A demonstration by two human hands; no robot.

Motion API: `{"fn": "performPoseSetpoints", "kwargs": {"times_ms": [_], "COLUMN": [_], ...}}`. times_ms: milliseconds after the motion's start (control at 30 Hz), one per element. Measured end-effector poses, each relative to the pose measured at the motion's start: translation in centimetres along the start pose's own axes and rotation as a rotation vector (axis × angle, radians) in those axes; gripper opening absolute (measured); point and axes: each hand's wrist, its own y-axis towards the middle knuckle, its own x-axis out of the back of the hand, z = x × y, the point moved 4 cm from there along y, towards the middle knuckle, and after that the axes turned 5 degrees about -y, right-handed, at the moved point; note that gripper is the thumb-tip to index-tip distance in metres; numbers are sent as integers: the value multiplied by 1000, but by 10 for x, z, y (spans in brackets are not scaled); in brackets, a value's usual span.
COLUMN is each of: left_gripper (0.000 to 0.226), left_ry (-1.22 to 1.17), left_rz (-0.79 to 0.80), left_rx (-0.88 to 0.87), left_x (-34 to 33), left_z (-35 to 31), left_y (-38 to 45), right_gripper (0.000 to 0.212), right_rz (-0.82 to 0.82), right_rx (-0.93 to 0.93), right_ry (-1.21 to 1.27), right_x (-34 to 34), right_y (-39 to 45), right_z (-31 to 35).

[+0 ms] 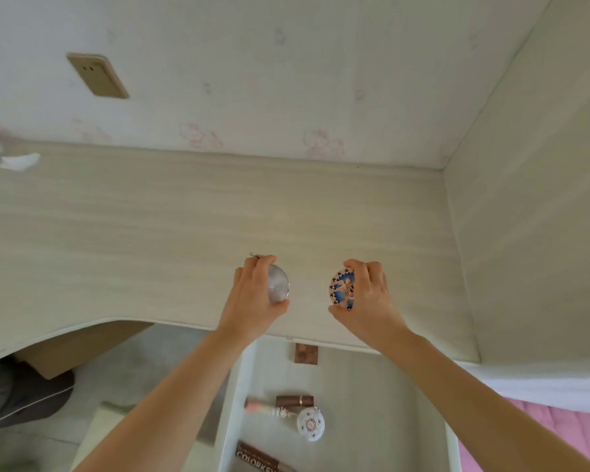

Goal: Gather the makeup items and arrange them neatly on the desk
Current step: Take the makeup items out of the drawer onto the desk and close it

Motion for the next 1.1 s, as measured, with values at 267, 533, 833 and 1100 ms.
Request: {"fn": "performPoseSetpoints", "kwargs": {"times_ms": [267,533,833,1100], "left_gripper": [83,89,89,77], "left_ry": [182,355,331,414], "left_rz": [59,151,209,170], "left_rx": [-77,-165,-201,-328], "left_x": [4,-8,-19,-25], "left_z": [21,44,66,73], "left_y": [91,135,146,140], "right_gripper": [83,79,82,82], "right_rz": [76,86,64,54], "right_rx": [15,132,284,318], "right_ry": [-107,-259,-451,-540], "right_x": [-25,-54,-80,-83], "right_y": [79,124,144,145], "right_z": [13,18,18,16]}}
